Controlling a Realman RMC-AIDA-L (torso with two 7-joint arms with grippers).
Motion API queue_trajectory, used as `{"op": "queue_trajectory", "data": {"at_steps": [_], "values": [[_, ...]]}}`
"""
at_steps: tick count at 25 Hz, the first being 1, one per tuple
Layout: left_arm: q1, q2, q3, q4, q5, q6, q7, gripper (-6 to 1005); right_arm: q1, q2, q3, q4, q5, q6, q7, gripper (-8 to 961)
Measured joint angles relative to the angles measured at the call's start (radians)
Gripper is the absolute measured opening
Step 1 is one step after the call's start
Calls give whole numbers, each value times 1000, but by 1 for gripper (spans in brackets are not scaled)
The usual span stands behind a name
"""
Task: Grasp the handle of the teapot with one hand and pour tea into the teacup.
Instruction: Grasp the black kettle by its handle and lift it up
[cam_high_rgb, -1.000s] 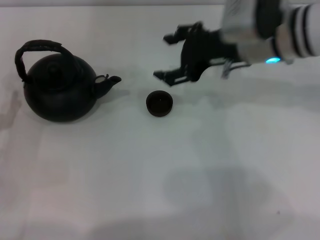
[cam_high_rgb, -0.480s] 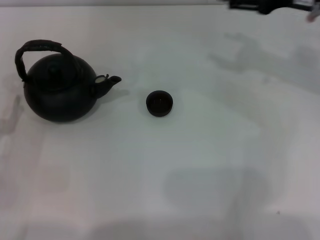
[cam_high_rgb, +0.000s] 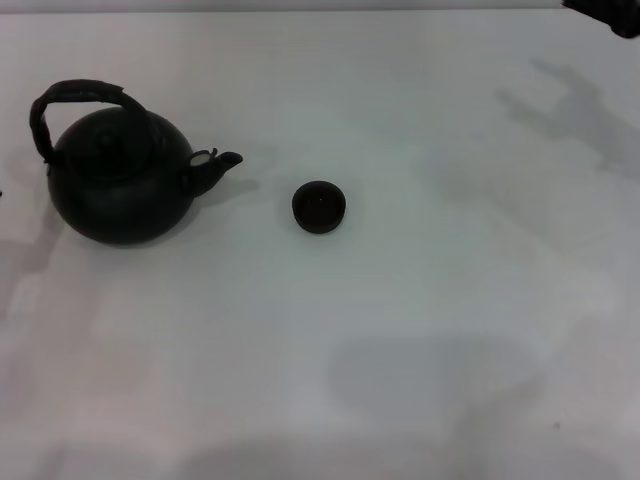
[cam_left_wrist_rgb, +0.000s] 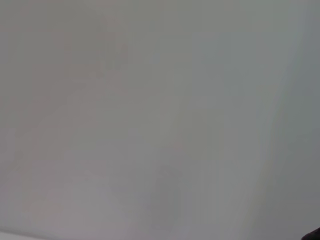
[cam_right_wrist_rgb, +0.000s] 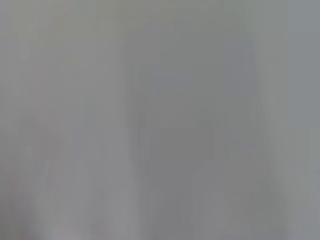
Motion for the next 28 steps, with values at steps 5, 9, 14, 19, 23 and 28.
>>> {"op": "queue_trajectory", "data": {"at_steps": [5,9,14,19,23,28], "values": [[19,0,0,-3,40,-54,-1,886,-4,-1,69,58,1,2,-51,864],[44,1,0,-7,67,-111,-1,886,-3,-4,79,63,1,-9,-64,863],[53,3,0,-9,98,-131,-1,886,5,-5,78,65,-5,-35,-69,863],[49,5,0,-5,137,-135,-13,887,22,-2,72,111,-4,-56,-113,863],[31,4,-4,-5,136,-121,-16,887,34,0,70,140,-5,-58,-130,863],[-12,9,-11,1,120,-64,-54,886,32,1,70,143,-5,-62,-131,862]]}}
